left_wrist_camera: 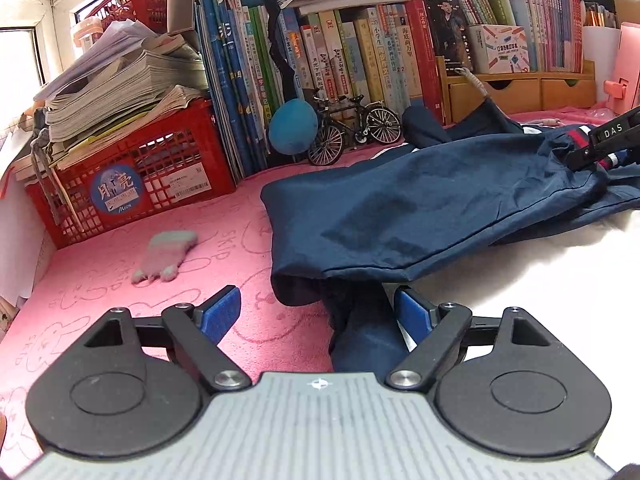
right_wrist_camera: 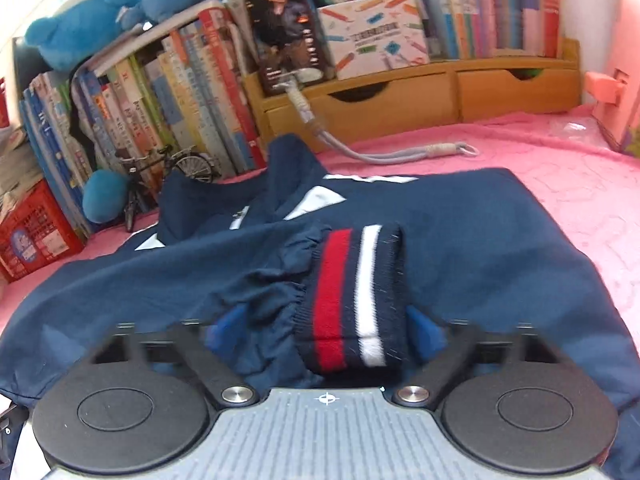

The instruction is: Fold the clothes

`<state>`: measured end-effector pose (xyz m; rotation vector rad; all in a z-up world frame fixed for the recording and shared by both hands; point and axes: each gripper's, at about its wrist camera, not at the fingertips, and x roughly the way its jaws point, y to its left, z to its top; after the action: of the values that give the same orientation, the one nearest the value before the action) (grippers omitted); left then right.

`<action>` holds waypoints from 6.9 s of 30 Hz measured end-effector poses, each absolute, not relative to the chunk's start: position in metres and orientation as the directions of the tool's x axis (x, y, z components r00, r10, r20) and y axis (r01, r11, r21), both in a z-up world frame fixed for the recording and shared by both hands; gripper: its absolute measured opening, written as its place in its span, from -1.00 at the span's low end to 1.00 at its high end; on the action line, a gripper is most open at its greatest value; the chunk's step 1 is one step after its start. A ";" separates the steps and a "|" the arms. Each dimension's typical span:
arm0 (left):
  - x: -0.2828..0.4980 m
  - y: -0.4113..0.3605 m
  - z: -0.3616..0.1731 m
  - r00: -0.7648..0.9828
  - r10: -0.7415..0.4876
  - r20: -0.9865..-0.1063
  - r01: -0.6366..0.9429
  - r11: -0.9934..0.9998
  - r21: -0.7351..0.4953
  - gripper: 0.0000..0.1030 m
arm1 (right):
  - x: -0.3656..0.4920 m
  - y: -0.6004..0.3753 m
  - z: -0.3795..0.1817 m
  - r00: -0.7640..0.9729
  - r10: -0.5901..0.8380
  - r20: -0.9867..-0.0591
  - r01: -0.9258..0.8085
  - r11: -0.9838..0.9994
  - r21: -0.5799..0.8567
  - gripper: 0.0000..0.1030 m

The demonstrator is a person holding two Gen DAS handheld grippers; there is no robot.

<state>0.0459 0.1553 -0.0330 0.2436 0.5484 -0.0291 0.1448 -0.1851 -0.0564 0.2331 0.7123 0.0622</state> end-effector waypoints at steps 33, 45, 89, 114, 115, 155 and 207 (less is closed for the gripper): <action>0.039 0.185 -0.035 0.865 0.098 -0.493 0.101 0.927 0.361 0.92 | 0.131 -0.206 -0.050 0.832 -0.129 -0.539 -0.002 0.972 -0.235 0.86; 0.025 0.201 0.018 0.915 0.022 -0.402 0.028 0.993 0.117 0.87 | 0.108 -0.235 -0.018 0.850 -0.097 -0.517 0.072 0.995 -0.069 1.00; 0.092 0.126 -0.043 0.816 0.026 -0.577 0.030 0.996 0.086 0.41 | 0.107 -0.119 -0.048 0.751 0.171 -0.638 -0.273 0.960 -0.065 0.57; 0.091 0.118 -0.042 0.822 0.079 -0.564 0.016 0.987 0.162 0.51 | 0.167 -0.113 -0.048 0.722 0.141 -0.677 -0.193 0.981 -0.001 0.53; 0.091 0.120 -0.042 0.821 0.073 -0.566 0.017 0.988 0.151 0.51 | 0.168 -0.128 -0.051 0.736 0.081 -0.673 -0.130 0.991 -0.022 0.53; 0.209 0.171 -0.001 0.773 0.172 -0.611 -0.193 0.981 0.033 0.53 | 0.170 -0.165 -0.071 0.743 0.126 -0.658 -0.168 0.986 -0.001 1.00; -0.253 0.050 0.037 0.822 -0.138 -0.553 0.086 0.989 -0.119 0.89 | -0.302 -0.227 0.034 0.881 0.133 -0.453 -0.179 0.982 -0.062 0.99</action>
<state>-0.2526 0.0497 0.0372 -0.0899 0.5951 -0.1189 -0.3016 -0.2265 0.0337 -0.1029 0.4643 0.1628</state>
